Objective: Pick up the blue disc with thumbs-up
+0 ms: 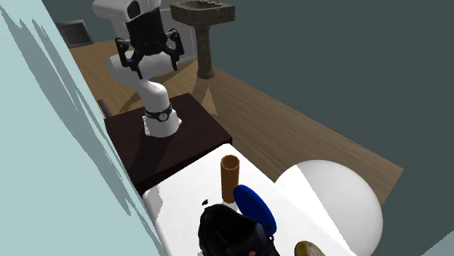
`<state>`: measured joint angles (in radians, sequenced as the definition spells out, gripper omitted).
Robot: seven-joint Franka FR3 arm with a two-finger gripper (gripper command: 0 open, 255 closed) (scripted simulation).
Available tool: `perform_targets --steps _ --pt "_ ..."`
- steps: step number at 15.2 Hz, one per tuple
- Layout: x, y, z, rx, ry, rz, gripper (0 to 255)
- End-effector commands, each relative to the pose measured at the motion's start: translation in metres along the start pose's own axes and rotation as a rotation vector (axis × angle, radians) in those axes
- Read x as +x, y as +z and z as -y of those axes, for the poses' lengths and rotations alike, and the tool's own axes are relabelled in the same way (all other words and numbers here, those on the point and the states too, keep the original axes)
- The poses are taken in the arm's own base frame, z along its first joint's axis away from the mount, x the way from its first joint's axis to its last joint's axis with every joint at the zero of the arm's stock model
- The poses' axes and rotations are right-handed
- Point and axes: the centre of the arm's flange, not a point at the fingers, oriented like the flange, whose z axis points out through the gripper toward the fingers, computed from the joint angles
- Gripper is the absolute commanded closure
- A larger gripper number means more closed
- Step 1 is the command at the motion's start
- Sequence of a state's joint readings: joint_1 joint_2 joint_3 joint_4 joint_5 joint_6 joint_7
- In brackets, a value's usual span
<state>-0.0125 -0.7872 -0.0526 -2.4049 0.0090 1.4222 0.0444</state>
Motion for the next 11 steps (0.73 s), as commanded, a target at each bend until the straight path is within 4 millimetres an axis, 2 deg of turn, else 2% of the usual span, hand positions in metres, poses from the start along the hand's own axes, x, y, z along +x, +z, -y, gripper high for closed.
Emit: perform_targets --steps 1,11 --pt "0.000 0.000 0.000 0.000 0.000 0.000 0" --pt "0.122 -0.009 0.010 -0.013 -0.065 -0.063 0"
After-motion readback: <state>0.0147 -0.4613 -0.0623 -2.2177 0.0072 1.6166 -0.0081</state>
